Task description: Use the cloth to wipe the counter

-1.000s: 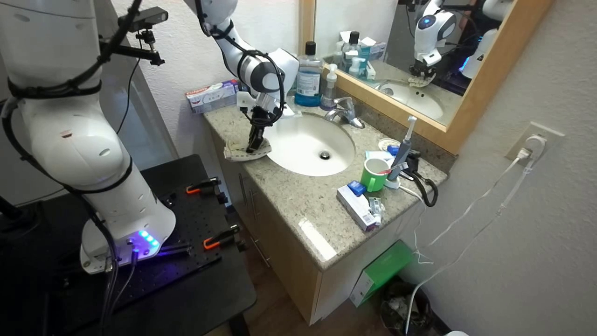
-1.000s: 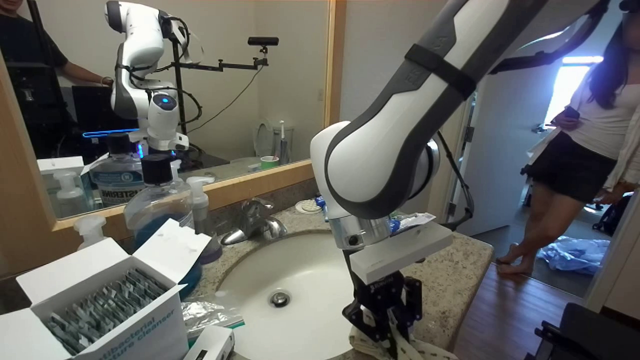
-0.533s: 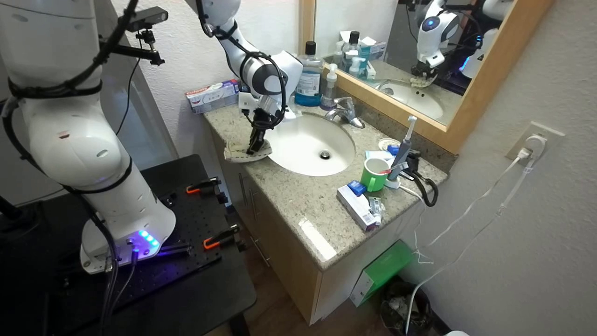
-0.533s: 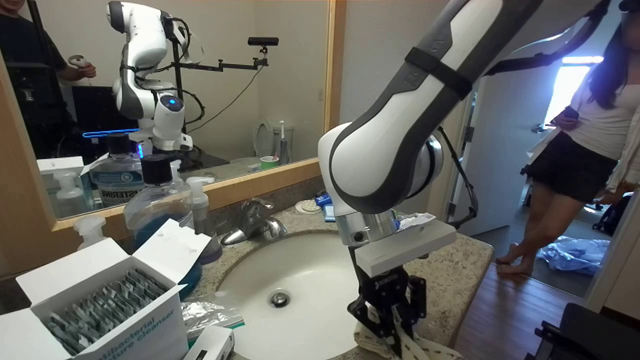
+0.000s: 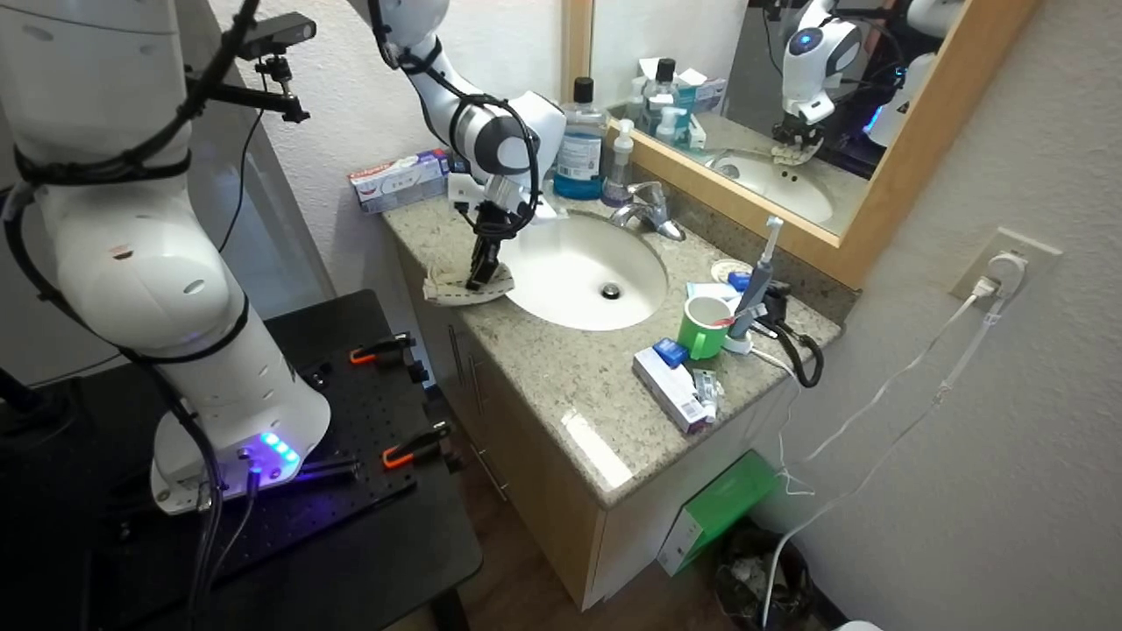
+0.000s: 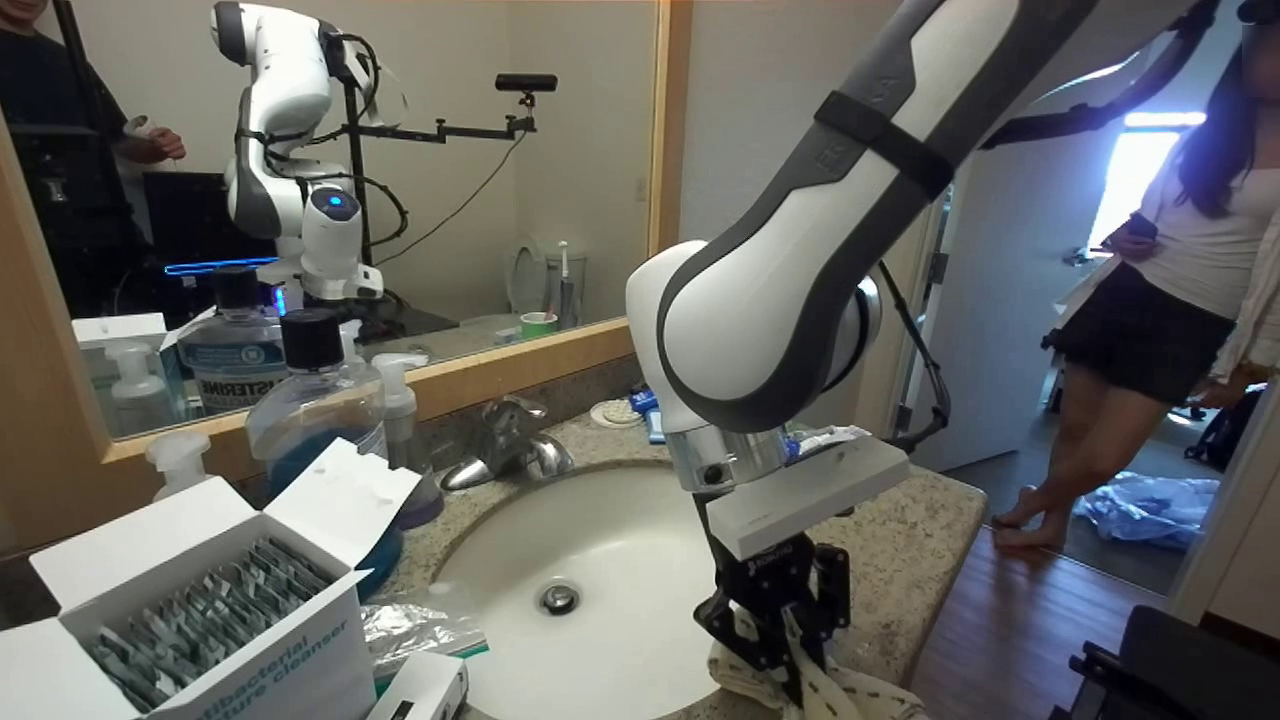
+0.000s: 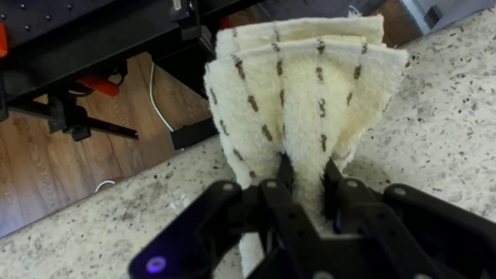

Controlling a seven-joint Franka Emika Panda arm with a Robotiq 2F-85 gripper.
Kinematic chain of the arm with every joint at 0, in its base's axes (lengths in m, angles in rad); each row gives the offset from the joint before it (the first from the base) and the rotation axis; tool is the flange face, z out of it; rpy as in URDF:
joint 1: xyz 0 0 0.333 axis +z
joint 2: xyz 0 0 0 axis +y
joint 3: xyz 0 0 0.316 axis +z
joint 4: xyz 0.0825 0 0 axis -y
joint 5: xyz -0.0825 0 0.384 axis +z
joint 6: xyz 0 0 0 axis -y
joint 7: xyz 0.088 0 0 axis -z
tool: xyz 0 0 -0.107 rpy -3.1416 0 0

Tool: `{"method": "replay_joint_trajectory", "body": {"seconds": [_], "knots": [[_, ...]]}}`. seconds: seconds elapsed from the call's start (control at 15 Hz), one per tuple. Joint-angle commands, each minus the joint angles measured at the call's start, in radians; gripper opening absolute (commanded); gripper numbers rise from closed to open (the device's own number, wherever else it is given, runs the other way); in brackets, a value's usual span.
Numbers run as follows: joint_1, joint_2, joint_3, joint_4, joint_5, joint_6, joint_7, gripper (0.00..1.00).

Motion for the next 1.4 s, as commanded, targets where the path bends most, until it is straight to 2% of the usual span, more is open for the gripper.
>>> {"method": "replay_joint_trajectory", "body": {"seconds": [0.0, 0.4, 0.73, 1.07, 1.13, 1.2, 1.33], "knots": [[0.014, 0.013, -0.033, 0.008, -0.1, 0.008, 0.072, 0.05], [-0.004, 0.006, -0.045, -0.004, -0.142, 0.009, 0.081, 0.05], [-0.023, -0.012, -0.05, -0.038, -0.14, 0.031, 0.019, 0.05], [-0.02, -0.062, -0.051, -0.105, -0.227, 0.062, -0.038, 0.05], [-0.02, -0.072, -0.051, -0.118, -0.243, 0.071, -0.042, 0.11], [-0.018, -0.084, -0.05, -0.134, -0.264, 0.08, -0.035, 0.36], [-0.018, -0.103, -0.047, -0.158, -0.295, 0.097, -0.031, 0.45]]}}
